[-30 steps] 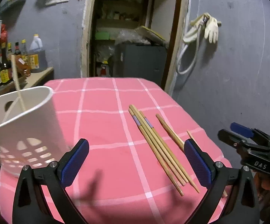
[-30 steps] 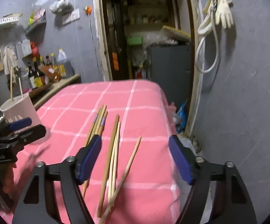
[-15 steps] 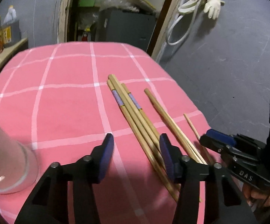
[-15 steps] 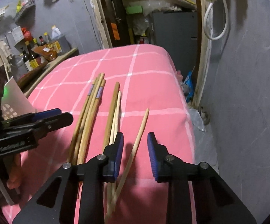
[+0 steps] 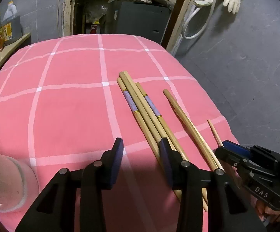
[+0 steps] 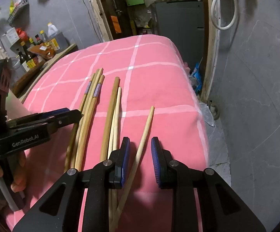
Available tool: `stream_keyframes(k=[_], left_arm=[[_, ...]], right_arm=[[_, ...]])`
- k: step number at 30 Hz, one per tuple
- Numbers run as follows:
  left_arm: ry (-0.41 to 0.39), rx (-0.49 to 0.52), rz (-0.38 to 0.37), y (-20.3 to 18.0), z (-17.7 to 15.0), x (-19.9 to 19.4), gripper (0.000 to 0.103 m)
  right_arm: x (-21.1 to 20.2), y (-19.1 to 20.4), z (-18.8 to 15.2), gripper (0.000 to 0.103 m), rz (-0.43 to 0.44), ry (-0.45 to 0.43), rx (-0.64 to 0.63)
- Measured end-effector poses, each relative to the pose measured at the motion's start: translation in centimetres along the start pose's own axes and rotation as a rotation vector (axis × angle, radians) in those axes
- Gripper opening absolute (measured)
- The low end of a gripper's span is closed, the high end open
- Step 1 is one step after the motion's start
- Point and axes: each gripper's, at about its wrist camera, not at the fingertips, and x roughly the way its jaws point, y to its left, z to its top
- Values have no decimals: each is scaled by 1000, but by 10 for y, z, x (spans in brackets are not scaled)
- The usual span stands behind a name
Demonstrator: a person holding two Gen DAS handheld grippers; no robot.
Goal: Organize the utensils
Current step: 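Grasp a purple-banded chopstick with the left tool while the right tool grasps another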
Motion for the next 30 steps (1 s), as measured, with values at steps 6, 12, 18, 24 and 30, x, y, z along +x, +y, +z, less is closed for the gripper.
stream_keyframes(k=[6,12,18,24,30], left_arm=[[10,11,7,0,2,0,34],[46,-8,37,-3,11,5,34],[81,-58,61,3,26,13,33],[75,-81,64,6,29,17,18],[84,-120,31,14,35,20,8]], right_arm=[[2,-2,1,21,9,-1,8],[6,-3,4,20,12,26,15],[13,0,14,20,-3,63,43],[17,-6,17,13,2,47,101],[18,-19,20,5,44,53,177]])
